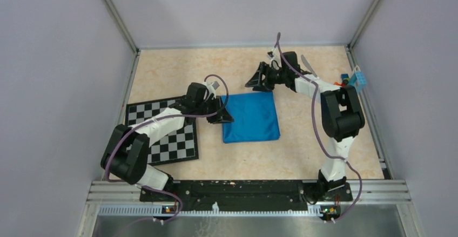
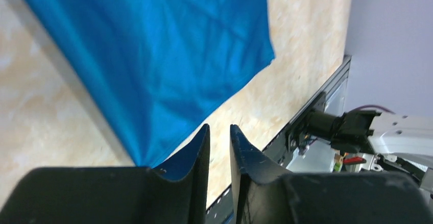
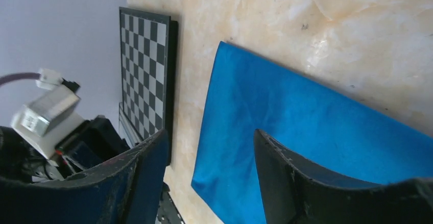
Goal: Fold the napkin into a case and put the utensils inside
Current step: Smooth out the square-folded napkin at the center of the board.
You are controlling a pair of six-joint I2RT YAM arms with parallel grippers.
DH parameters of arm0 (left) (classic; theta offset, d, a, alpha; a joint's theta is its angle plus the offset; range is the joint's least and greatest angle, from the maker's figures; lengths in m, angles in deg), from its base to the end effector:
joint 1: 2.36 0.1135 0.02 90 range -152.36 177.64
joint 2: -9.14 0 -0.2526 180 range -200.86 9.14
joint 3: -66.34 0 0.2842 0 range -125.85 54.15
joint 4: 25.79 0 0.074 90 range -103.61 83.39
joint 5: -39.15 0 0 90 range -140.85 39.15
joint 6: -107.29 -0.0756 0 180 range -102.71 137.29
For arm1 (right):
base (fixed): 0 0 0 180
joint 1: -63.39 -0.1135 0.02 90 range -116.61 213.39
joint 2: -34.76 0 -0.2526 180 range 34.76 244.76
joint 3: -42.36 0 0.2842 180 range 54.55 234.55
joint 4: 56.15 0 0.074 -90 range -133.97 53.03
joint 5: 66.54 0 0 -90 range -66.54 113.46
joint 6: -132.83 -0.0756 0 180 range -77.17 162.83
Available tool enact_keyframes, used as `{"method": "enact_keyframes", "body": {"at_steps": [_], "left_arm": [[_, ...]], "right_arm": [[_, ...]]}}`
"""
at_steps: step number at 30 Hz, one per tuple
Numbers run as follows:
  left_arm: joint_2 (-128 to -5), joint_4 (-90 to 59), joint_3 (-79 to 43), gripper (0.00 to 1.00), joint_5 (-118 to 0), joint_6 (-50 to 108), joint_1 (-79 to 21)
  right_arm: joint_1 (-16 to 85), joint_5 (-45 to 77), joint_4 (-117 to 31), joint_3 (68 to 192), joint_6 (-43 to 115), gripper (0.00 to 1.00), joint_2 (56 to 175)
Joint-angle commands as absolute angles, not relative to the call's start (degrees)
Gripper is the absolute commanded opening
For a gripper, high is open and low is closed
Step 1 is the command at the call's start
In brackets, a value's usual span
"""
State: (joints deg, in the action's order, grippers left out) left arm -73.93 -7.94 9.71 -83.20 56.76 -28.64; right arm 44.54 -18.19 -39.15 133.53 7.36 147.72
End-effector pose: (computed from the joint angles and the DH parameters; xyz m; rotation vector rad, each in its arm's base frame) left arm 0.2894 -0.1880 0.1414 0.0165 2.5278 -1.1853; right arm 0.4419 0.2040 0.1588 -0.0839 2.3769 1.3037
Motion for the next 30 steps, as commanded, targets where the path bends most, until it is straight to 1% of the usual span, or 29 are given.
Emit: {"method": "enact_keyframes", "body": {"at_steps": [1, 3, 5, 9, 13, 16, 19, 22, 25, 27, 30], "left_arm": [[-79.9, -8.4, 1.9, 0.23, -82.4, 57.4, -28.6], [-84.9, -9.7, -1.0, 0.19, -81.1, 57.9, -28.3], [-89.0, -11.4, -3.3, 0.16, -79.9, 58.8, -27.7], [-94.5, -12.2, -6.3, 0.13, -77.1, 59.6, -26.2], [-95.7, -13.1, -4.6, 0.13, -75.0, 59.6, -25.9], [-96.9, -13.2, -2.6, 0.12, -75.6, 59.4, -25.9], [-96.8, -13.2, -1.1, 0.11, -76.2, 58.6, -25.9], [-95.6, -12.4, -2.0, 0.13, -76.6, 56.1, -25.9], [-94.0, -8.6, -5.2, 0.17, -78.3, 53.3, -25.9], [-91.6, -7.3, -6.2, 0.24, -79.2, 52.4, -26.0], [-86.7, -6.3, -5.8, 0.37, -80.6, 51.6, -25.9]], "right_arm": [[46.8, -23.5, -51.2, 127.8, 5.8, 0.6, 147.8], [47.7, -24.6, -52.9, 127.3, 5.1, 0.56, 149.1], [48.6, -24.3, -54.3, 126.7, 5.2, 0.56, 149.8], [51.0, -25.0, -57.9, 125.8, 4.8, 0.56, 153.0], [53.3, -24.6, -61.0, 125.8, 3.9, 0.56, 156.2], [54.2, -24.8, -62.5, 126.9, 2.6, 0.56, 159.2], [54.8, -22.7, -60.8, 128.7, 3.3, 0.56, 161.8], [55.1, -20.3, -56.2, 132.9, 6.4, 0.56, 164.4], [55.1, -18.8, -48.7, 139.3, 10.6, 0.57, 166.9], [55.1, -18.7, -44.5, 142.3, 11.5, 0.57, 166.8], [54.6, -16.1, -37.9, 142.6, 13.4, 0.58, 161.9]]}}
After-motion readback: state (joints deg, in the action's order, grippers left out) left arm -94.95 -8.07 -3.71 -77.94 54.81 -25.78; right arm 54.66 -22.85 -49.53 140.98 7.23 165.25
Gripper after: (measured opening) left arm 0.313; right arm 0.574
